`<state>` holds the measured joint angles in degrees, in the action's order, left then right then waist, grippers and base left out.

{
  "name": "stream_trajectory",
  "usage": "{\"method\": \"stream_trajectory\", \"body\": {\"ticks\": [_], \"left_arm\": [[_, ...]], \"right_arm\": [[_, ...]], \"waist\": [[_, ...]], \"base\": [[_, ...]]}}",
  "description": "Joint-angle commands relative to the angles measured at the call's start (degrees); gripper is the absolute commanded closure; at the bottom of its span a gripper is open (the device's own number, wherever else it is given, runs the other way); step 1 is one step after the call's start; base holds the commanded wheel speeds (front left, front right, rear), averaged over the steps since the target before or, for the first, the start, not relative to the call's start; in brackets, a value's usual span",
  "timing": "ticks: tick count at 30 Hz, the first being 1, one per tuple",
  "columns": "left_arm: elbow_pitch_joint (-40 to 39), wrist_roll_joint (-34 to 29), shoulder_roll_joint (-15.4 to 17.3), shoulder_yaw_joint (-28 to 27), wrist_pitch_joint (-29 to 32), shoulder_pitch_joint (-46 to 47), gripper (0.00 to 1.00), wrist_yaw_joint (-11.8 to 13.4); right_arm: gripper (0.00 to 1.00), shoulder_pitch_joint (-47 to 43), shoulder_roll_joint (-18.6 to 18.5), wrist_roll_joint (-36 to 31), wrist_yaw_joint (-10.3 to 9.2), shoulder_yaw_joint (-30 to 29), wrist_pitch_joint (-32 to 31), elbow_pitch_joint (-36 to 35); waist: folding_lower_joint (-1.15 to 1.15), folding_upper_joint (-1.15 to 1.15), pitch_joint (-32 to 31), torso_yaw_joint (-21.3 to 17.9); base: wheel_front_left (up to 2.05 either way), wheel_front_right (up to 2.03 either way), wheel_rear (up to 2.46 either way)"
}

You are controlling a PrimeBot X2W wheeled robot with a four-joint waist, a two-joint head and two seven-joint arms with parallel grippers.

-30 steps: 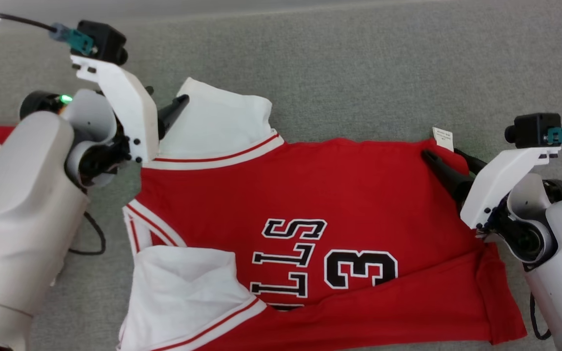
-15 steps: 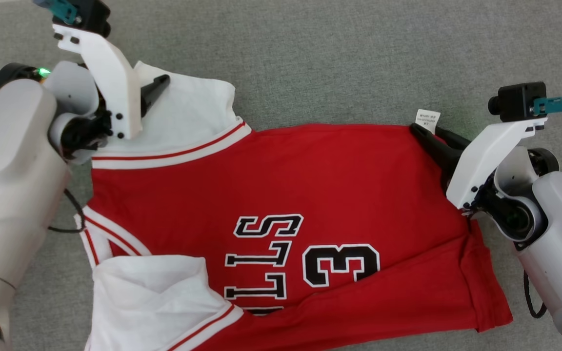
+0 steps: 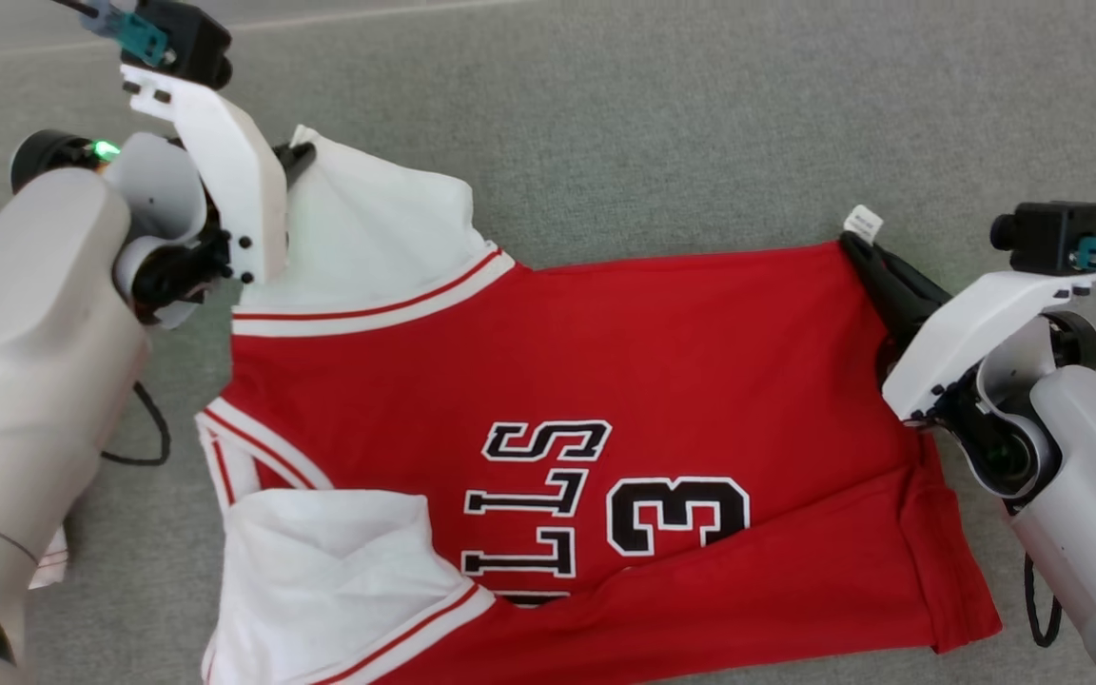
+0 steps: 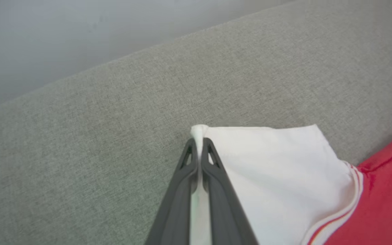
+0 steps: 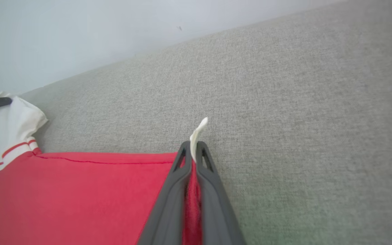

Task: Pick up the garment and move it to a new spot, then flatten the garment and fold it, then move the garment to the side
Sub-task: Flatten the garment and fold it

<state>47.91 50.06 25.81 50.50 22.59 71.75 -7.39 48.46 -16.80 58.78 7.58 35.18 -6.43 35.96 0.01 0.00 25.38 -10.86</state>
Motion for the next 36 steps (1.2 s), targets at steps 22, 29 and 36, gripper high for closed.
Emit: {"method": "stream_trajectory", "body": {"ticks": [22, 29, 36], "left_arm": [[-11.6, 15.9, 4.0, 11.3, 7.2, -8.7, 1.0, 0.0], [-19.2, 20.6, 7.8, 15.0, 14.7, -11.5, 1.0, 0.0], [-25.6, 24.9, 10.5, 17.2, 22.3, -14.1, 1.0, 0.0]], "right_arm": [[1.0, -8.5, -5.1, 4.9, -0.18, 8.9, 8.4, 5.4], [1.0, -10.9, -6.9, 6.0, -0.18, 12.4, 9.0, 4.7], [1.0, -12.4, -10.5, 5.6, -0.18, 17.6, 7.7, 1.7]], "waist": [[-0.01, 0.0, -18.9, 5.3], [-0.01, 0.0, -22.1, 6.4], [-0.01, 0.0, -23.4, 7.1]], "base": [[0.0, 0.0, 0.0], [0.0, 0.0, 0.0], [0.0, 0.0, 0.0]]}}
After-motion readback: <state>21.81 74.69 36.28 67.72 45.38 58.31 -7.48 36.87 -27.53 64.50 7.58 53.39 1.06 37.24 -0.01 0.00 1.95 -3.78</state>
